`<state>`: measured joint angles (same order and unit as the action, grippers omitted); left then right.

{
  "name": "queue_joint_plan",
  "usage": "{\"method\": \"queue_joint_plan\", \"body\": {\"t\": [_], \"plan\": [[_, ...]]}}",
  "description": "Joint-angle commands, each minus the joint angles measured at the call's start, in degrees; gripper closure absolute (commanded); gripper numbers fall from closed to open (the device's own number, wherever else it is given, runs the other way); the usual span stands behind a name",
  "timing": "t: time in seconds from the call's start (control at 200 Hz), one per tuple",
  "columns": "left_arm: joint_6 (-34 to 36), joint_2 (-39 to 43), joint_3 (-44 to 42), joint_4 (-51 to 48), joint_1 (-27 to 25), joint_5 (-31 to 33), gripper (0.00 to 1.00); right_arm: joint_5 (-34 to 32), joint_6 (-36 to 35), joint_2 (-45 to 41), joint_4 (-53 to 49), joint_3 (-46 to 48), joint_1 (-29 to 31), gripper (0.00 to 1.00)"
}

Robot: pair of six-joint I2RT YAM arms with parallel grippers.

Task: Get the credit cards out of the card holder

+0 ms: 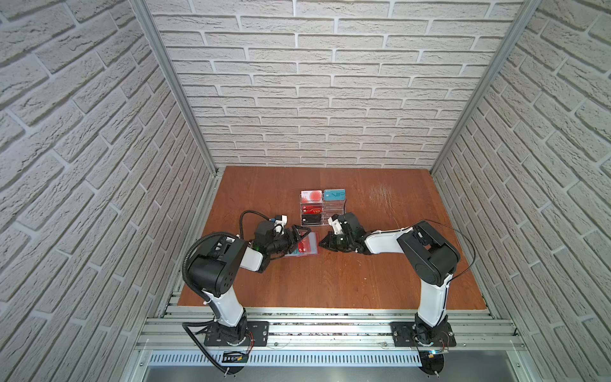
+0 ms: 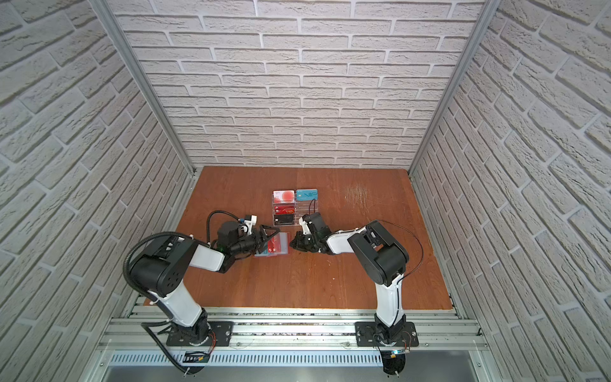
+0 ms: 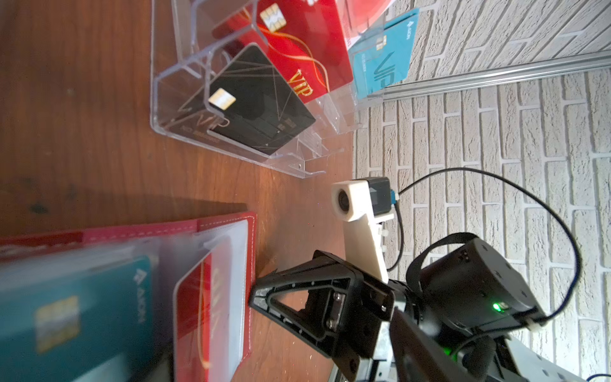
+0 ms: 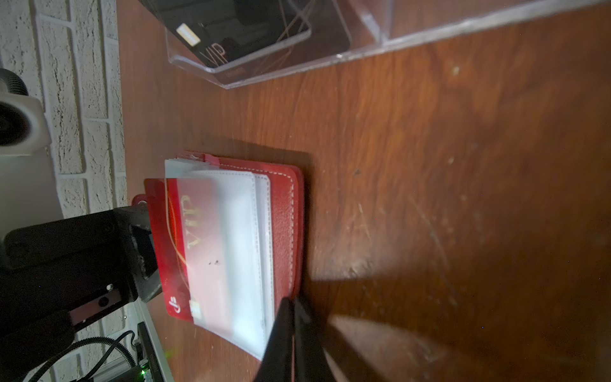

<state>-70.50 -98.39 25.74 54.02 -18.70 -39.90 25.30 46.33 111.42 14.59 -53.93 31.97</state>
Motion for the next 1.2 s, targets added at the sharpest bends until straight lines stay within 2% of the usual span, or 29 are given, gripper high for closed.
{"method": "queue_joint_plan", "body": {"t": [0.0,0.62,0.895,1.02,1.11,1.195], "plan": [[2.2,2.0,-0.3,1.0,0.4,-0.7,0.18,-1.4,0.1,0.0,-3.2,0.7,-0.3,0.94],[9.1,5.5,0.6,-10.1,0.4,1.9,0.37,-0.7,0.2,0.5,-2.8,0.5,-0.3,0.94],[10.5,5.4,1.3,-12.0,0.4,1.9,0.51,-0.4,0.4,0.7,-2.6,0.4,-0.3,0.94],[11.5,5.7,1.8,-13.7,0.4,2.4,0.53,-0.3,0.4,0.8,-2.5,0.4,-0.3,0.94],[12.5,5.8,2.1,-15.3,0.5,2.9,0.61,-0.2,0.5,0.8,-2.5,0.4,-0.3,0.94],[13.2,5.9,2.4,-16.4,0.5,3.2,0.64,-0.3,0.5,0.8,-2.5,0.5,-0.3,0.94]]}}
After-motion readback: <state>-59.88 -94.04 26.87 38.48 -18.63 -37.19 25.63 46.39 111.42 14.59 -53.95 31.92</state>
